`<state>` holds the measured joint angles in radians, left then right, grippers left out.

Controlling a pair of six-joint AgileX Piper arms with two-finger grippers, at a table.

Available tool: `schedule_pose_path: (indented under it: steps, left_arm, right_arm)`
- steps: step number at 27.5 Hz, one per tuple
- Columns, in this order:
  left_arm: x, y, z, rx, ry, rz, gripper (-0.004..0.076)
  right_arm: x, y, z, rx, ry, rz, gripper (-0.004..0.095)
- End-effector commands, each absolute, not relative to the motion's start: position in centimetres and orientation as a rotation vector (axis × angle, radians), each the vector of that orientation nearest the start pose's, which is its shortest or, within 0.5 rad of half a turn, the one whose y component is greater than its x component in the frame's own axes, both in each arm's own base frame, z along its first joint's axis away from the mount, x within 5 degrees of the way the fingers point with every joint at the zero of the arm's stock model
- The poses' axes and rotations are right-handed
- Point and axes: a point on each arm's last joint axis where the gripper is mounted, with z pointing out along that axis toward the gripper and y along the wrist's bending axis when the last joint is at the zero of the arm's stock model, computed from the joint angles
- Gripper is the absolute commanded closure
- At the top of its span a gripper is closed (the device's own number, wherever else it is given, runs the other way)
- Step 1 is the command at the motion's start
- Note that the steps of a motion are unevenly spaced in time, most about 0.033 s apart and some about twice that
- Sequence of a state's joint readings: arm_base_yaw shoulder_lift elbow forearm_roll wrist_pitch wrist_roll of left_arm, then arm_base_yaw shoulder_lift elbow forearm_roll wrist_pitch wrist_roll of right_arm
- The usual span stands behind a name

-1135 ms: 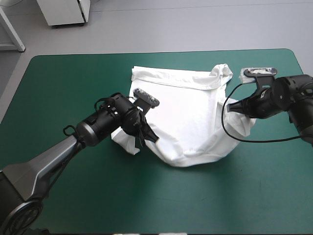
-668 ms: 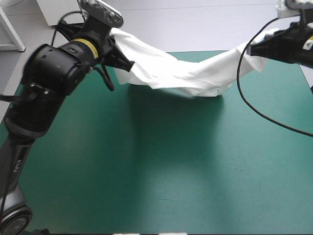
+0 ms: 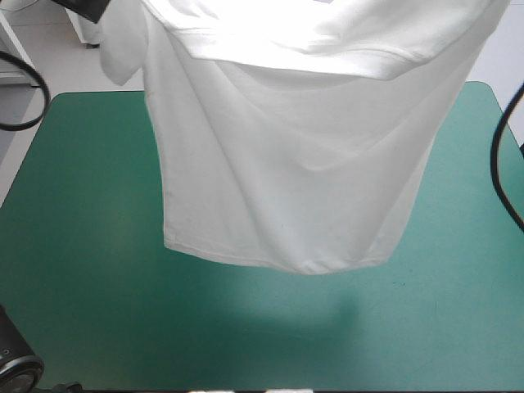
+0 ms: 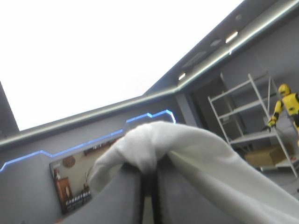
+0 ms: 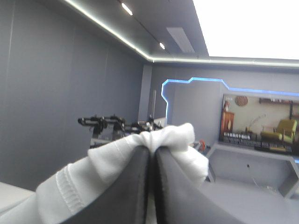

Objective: Fold the cloth

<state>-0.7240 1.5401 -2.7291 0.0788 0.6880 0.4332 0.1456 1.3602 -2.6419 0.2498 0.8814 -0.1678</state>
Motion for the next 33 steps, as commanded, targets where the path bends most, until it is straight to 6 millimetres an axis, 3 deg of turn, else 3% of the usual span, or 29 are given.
schedule_pose_path:
  steps: [1,2,4,5,12,13,18,21,25,28,33]
  left_arm:
    - [9.0,-8.2,71.9,0.463,0.660,-0.247,0.0733]
    - [9.1,-8.2,71.9,0.468,0.667,-0.238,0.0733]
    - [10.6,-9.0,70.9,0.514,0.777,-0.186,0.0733]
    - [12.5,-9.8,70.0,0.525,0.882,-0.130,0.0733]
    - [24.0,-13.3,62.6,0.487,1.447,0.110,0.0733]
    - [26.0,-13.6,61.3,0.493,1.506,0.112,0.0733]
    - [35.1,-12.9,54.4,0.477,1.783,0.030,0.0733]
    - [40.1,-12.0,49.9,0.454,1.909,0.028,0.0733]
    - [45.1,-11.6,44.5,0.441,1.994,0.048,0.0733]
    - [48.3,-11.7,40.5,0.396,2.043,0.002,0.0733]
    - [51.4,-11.7,34.4,0.384,2.161,-0.047,0.0733]
  right_arm:
    - [5.8,2.6,71.3,-0.235,0.893,0.230,0.0924]
    - [5.8,2.5,71.3,-0.228,0.901,0.233,0.0924]
    - [8.1,2.4,70.4,-0.180,1.024,0.234,0.0924]
    - [10.6,2.5,69.4,-0.158,1.150,0.218,0.0924]
    - [21.8,3.8,63.7,-0.119,1.625,0.215,0.0925]
    - [24.1,4.1,62.5,-0.114,1.685,0.220,0.0925]
    - [31.9,5.1,57.7,-0.085,1.858,0.232,0.0927]
    - [37.4,5.1,53.3,-0.065,1.985,0.217,0.0927]
    - [44.6,4.8,45.4,-0.031,2.175,0.244,0.0927]
    - [48.4,4.9,39.8,-0.006,2.286,0.347,0.0927]
    - [51.9,5.5,33.0,0.017,2.400,0.423,0.0927]
